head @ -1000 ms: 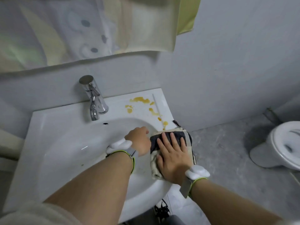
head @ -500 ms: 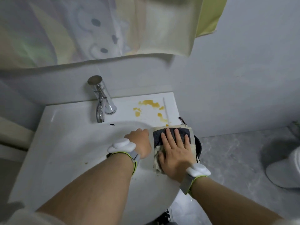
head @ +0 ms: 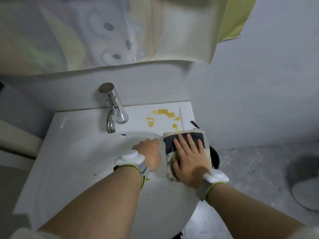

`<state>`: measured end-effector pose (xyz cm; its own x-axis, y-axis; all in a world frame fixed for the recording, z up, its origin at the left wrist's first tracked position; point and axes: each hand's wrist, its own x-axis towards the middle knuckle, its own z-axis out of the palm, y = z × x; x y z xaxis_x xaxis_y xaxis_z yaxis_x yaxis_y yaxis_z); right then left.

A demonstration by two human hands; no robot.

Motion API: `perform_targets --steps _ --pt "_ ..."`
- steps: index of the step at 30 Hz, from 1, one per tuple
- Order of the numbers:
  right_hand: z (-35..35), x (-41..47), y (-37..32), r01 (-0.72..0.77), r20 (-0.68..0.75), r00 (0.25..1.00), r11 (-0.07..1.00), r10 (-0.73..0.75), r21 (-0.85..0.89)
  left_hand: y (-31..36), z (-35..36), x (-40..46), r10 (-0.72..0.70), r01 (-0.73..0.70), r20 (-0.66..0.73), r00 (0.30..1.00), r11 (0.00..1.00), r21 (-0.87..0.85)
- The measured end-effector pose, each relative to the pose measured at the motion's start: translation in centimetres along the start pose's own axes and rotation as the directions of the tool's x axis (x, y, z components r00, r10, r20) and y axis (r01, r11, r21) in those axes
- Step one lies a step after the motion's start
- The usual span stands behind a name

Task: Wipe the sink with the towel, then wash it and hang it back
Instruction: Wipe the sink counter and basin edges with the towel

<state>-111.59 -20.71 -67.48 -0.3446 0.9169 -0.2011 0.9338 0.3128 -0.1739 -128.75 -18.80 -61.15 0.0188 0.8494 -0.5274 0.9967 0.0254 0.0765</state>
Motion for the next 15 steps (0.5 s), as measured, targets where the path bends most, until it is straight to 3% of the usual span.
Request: perform_targets --steps 7,15 --pt "-1.0 5.1 0.8 0.026 0.015 1.000 0.999 -0.026 -0.025 -0.8 -0.2 0.4 -0.032 0.032 -0.024 0.999 0.999 0.003" --pt "-0.7 3.3 0.2 0.029 -0.003 1.000 0.999 -0.029 -0.024 -1.4 -0.7 1.9 -0.037 0.036 -0.034 0.999 0.999 -0.021"
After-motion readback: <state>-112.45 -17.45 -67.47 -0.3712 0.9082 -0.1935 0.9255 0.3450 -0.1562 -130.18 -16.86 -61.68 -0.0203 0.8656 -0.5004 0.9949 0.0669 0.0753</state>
